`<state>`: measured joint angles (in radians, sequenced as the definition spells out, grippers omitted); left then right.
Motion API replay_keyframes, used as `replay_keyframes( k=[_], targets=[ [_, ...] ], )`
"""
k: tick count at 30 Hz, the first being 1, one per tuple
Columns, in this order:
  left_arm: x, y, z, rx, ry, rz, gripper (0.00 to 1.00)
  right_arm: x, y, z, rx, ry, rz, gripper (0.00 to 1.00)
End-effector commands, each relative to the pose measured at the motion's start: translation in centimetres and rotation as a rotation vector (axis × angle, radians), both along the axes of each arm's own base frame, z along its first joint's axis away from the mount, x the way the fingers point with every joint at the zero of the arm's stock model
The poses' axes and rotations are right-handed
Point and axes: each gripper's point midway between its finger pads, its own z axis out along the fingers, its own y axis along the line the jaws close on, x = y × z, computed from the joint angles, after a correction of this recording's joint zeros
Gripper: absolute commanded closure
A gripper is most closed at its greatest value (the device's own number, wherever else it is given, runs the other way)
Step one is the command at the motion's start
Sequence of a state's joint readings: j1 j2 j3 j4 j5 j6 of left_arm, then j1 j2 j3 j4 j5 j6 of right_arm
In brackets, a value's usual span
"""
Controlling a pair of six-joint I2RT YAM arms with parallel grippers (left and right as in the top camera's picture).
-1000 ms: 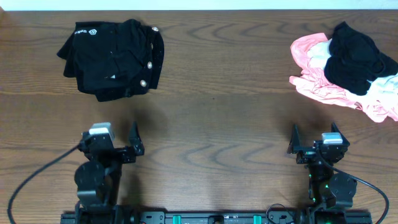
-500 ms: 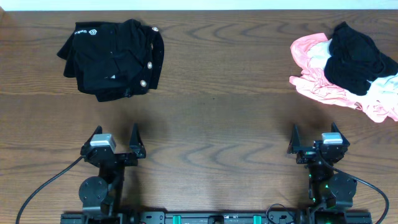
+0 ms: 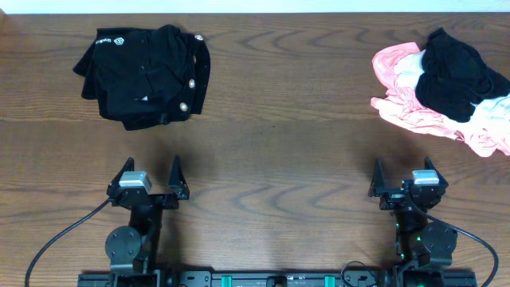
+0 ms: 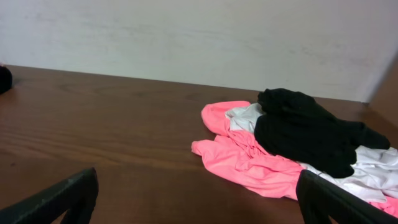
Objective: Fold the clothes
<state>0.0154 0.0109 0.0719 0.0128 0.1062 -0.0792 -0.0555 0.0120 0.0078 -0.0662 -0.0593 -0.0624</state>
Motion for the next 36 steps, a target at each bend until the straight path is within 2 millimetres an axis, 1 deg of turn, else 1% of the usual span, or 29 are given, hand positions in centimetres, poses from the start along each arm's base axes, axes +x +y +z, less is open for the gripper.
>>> replay_keyframes(
  k=[1,8,10,14,15,36],
  targets=[
    [0.3,-0.5,-1.0,-0.005,-0.016,-0.024,0.02,0.0,0.4,-0.1,0.002,0.001,0.014,0.01],
    [0.4,-0.6,-1.4,-0.004,-0.009,-0.03,0.02,0.0,0.4,-0.1,0.002,0.001,0.014,0.01],
    [0.4,-0.5,-2.4,-0.005,0.028,-0.027,0.02,0.0,0.4,-0.1,0.002,0.001,0.014,0.01],
    [0.1,-0.4,-4.8,-0.007,0.129,-0.02,0.02,0.0,0.4,-0.1,0.002,0.001,0.014,0.01],
    [0.1,-0.4,-5.0,-0.007,0.135,-0.019,0.02,0.0,0.4,-0.1,0.002,0.001,0.014,0.01],
    [0.1,-0.4,-4.9,-0.008,0.134,-0.02,0.02,0.0,0.4,-0.1,0.002,0.001,0.014,0.01]
  ],
)
